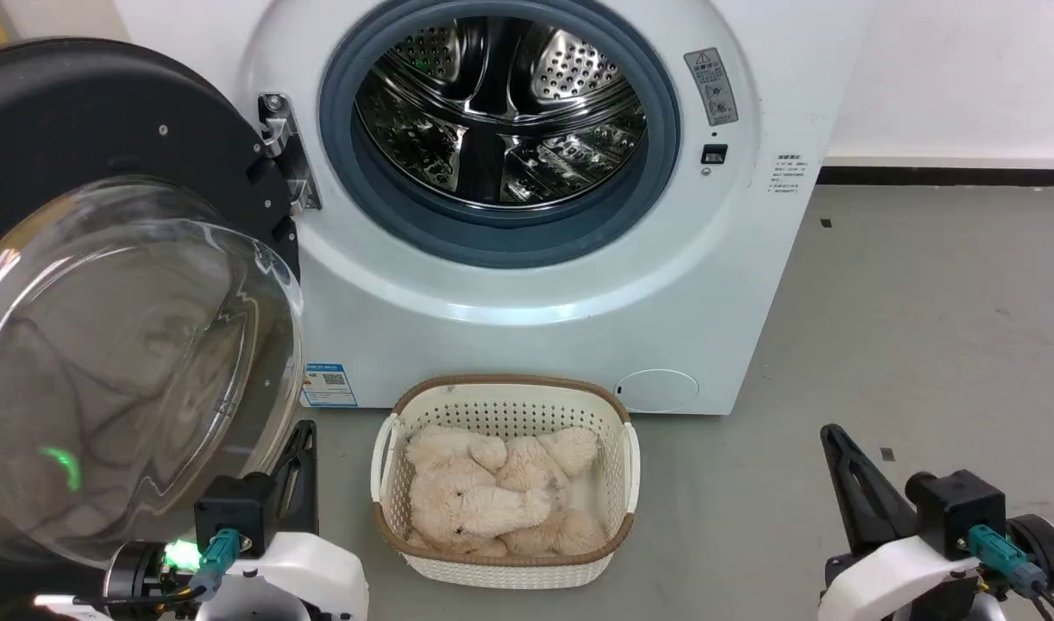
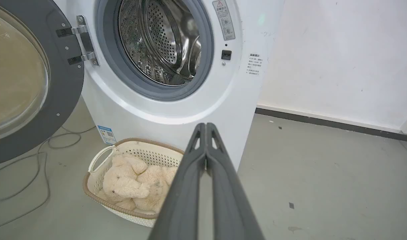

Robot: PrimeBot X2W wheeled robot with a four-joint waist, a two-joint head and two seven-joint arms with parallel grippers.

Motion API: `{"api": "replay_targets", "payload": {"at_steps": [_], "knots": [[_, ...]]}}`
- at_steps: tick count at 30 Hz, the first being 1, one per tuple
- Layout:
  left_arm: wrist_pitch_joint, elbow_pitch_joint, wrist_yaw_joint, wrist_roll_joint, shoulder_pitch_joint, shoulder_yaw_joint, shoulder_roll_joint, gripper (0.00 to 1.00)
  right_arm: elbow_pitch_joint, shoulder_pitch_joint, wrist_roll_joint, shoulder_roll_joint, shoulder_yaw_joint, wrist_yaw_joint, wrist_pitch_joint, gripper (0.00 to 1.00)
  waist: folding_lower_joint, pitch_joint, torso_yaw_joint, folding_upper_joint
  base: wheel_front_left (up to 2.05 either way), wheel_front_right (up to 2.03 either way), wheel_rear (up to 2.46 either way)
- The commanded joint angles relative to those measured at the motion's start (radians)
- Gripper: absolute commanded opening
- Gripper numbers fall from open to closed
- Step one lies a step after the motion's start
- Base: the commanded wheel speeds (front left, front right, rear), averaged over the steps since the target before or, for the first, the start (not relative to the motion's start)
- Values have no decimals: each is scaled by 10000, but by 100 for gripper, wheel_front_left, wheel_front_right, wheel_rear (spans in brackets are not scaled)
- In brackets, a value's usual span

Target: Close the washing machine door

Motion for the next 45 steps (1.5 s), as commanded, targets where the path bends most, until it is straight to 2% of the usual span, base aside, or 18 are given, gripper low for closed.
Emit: {"api": "replay_targets", "payload": {"at_steps": [1, 3, 4, 26, 45], "knots": [[3, -41, 28, 28, 19, 12, -3, 0, 16, -116, -78, 15, 1, 8, 3, 0, 0, 0, 0, -1, 0, 0, 0], [3, -41, 28, 28, 19, 12, -3, 0, 16, -116, -78, 15, 1, 8, 3, 0, 0, 0, 0, -1, 0, 0, 0], [-3, 2, 0, -1, 0, -1, 0, 100, 0, 0, 5, 0, 0, 0, -3, 100, 0, 0, 0, -1, 0, 0, 0], [-390, 22, 47, -120, 13, -179, 0, 100, -144, 91, 233, 2, -60, 1, -390, 100, 0, 2, 128, -1, 0, 0, 0], [-787, 25, 51, -201, 69, -249, 0, 100, -338, 207, 320, 4, 14, 2, -787, 100, 0, -69, 934, -1, 0, 0, 0]]}}
